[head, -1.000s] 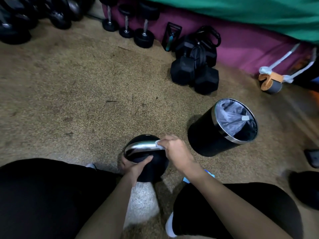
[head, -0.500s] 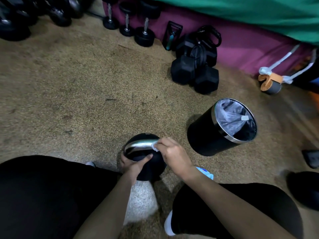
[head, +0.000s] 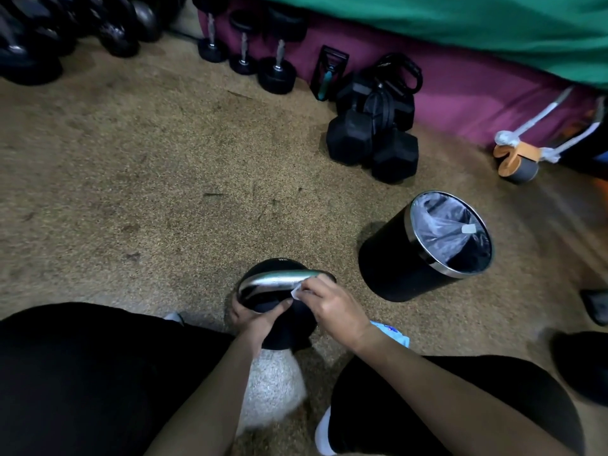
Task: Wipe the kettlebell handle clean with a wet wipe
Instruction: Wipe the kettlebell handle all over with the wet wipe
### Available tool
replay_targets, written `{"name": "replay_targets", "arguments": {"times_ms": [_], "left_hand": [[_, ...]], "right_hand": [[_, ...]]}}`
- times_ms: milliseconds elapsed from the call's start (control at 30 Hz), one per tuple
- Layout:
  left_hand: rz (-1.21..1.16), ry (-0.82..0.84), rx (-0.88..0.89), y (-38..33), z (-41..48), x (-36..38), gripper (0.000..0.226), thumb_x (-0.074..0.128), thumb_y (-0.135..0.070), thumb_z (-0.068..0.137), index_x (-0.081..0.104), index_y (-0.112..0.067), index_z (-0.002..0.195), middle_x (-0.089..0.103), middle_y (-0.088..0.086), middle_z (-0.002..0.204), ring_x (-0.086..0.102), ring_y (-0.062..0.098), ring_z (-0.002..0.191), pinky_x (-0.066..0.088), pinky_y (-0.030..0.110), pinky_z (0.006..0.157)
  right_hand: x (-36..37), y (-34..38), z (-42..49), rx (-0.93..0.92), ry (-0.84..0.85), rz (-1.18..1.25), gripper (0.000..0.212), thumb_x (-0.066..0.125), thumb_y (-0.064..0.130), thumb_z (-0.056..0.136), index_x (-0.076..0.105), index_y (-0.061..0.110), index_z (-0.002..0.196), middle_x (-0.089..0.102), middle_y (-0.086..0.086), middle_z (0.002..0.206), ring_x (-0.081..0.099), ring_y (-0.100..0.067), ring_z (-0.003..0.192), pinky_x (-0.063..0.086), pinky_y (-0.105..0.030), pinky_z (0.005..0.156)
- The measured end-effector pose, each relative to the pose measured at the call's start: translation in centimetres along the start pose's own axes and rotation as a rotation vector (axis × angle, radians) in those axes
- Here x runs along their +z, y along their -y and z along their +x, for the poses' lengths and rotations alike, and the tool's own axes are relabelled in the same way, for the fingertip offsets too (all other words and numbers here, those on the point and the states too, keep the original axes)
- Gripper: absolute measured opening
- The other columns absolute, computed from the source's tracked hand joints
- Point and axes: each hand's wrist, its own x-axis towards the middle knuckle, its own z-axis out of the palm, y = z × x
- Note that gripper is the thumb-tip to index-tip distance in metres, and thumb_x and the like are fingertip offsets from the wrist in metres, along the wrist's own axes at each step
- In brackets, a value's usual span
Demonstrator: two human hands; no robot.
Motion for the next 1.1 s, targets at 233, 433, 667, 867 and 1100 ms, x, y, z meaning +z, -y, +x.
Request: {"name": "replay_targets", "arguments": {"times_ms": [233,433,667,867,1100], "left_hand": [[-0.002,-0.005,-0.002,0.8,0.9,0.4,0.148,0.109,-0.045,0.05,0.025,-0.023,0.17,0.027,0.011,0.177,0.022,0.027,0.166,0.025,0.044,0.134],[-0.026,0.017,0.044,1.8,2.1,0.7,0.187,0.086,-0.089,-0.001,0.028,-0.029,0.167,0.036,0.008,0.172,0.033,0.029,0.161,0.033,0.049,0.131],[-0.025,0.038,0.007,0.4,0.6,0.1,0.146,0.107,-0.043,0.055,0.021,-0.021,0.171,0.023,0.013,0.177,0.021,0.03,0.166,0.025,0.047,0.134],[-0.043,0.052,0.055,0.1,0.1,-0.2,0.142,0.108,-0.043,0.056,0.026,-0.019,0.169,0.031,0.012,0.174,0.029,0.03,0.163,0.029,0.043,0.132],[-0.052,0.077,0.022,-0.5,-0.3,-0.4,0.142,0.105,-0.04,0.063,0.017,-0.019,0.172,0.019,0.013,0.178,0.021,0.03,0.166,0.024,0.044,0.133]], "right_hand": [[-0.1,0.0,0.7,-0.088,0.008,-0.036,0.013,0.059,0.017,0.087,0.066,0.01,0.097,0.061,0.0,0.094,0.049,-0.017,0.087,0.05,-0.031,0.059],[0.3,-1.0,-0.2,-0.197,0.004,-0.092,0.011,0.059,0.014,0.089,0.066,0.006,0.09,0.06,-0.002,0.087,0.052,-0.018,0.081,0.049,-0.032,0.059],[-0.4,-0.5,1.2,-0.197,0.058,-0.011,0.023,0.046,0.018,0.097,0.066,0.009,0.101,0.064,-0.001,0.093,0.059,-0.019,0.088,0.054,-0.034,0.064],[-1.2,-1.8,0.4,-0.147,0.067,0.063,0.022,0.051,0.015,0.089,0.062,0.012,0.108,0.063,-0.003,0.104,0.056,-0.019,0.102,0.056,-0.032,0.074],[-1.9,-1.5,2.8,-0.1,0.095,0.125,0.031,0.064,-0.007,0.067,0.071,0.007,0.094,0.069,-0.009,0.095,0.066,-0.028,0.082,0.058,-0.031,0.064]]}}
